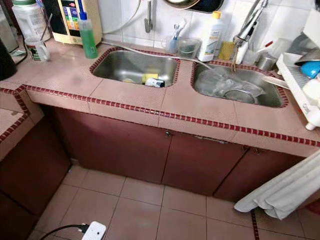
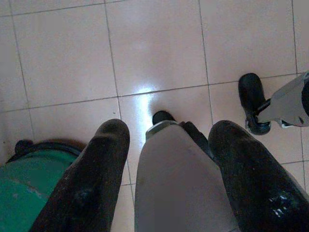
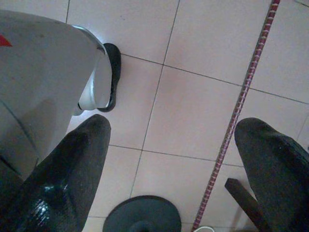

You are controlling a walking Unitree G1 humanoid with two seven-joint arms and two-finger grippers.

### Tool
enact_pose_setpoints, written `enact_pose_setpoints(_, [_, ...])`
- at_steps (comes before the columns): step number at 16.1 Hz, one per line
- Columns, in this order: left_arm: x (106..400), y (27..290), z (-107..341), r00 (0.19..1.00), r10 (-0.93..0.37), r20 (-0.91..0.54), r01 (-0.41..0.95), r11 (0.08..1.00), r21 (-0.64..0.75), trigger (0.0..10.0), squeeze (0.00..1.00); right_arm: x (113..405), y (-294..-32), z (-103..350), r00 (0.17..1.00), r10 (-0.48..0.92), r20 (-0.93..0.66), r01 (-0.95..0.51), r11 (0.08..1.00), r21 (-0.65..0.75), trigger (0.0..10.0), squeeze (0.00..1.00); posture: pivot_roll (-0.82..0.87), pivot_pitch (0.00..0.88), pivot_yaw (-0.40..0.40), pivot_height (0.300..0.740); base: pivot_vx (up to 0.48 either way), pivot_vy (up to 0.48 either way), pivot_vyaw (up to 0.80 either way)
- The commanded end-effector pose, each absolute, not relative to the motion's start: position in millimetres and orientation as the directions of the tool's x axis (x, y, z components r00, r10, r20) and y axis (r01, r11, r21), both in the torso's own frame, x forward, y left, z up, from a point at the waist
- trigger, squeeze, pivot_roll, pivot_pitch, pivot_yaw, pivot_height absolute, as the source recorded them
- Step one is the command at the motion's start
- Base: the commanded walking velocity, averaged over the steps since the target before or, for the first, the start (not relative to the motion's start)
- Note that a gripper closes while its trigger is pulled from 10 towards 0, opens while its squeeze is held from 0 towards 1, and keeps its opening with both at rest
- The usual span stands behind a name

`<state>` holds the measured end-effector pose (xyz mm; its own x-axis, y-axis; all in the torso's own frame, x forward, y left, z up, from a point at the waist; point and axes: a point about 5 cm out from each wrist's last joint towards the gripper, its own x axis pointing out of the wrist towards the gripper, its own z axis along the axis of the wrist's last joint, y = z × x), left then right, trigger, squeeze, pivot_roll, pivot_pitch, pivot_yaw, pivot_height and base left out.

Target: Kitchen organization

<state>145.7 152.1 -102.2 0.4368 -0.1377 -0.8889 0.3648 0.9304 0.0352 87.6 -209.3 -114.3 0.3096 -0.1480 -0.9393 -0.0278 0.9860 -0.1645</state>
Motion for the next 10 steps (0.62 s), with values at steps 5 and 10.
enact_pose_setpoints(5, [140.8, 149.8, -103.9, 0.416, -0.161, -0.895, 0.399, 0.917, 0.021, 10.0, 0.00, 85.8, -208.0, -115.0, 0.304, -0.142, -0.942, -0.024, 0.987, -0.157, 10.0, 0.00, -0.06, 0.000, -0.040, 0.740, 0.000, -0.288, 0.00])
enact_pose_setpoints(10, [139.8, 148.8, -104.3, 0.413, -0.163, -0.896, 0.394, 0.919, 0.015, 10.0, 0.00, 84.6, -207.5, -115.3, 0.302, -0.142, -0.943, -0.016, 0.988, -0.154, 10.0, 0.00, -0.07, 0.000, -0.040, 0.740, 0.000, -0.439, 0.00])
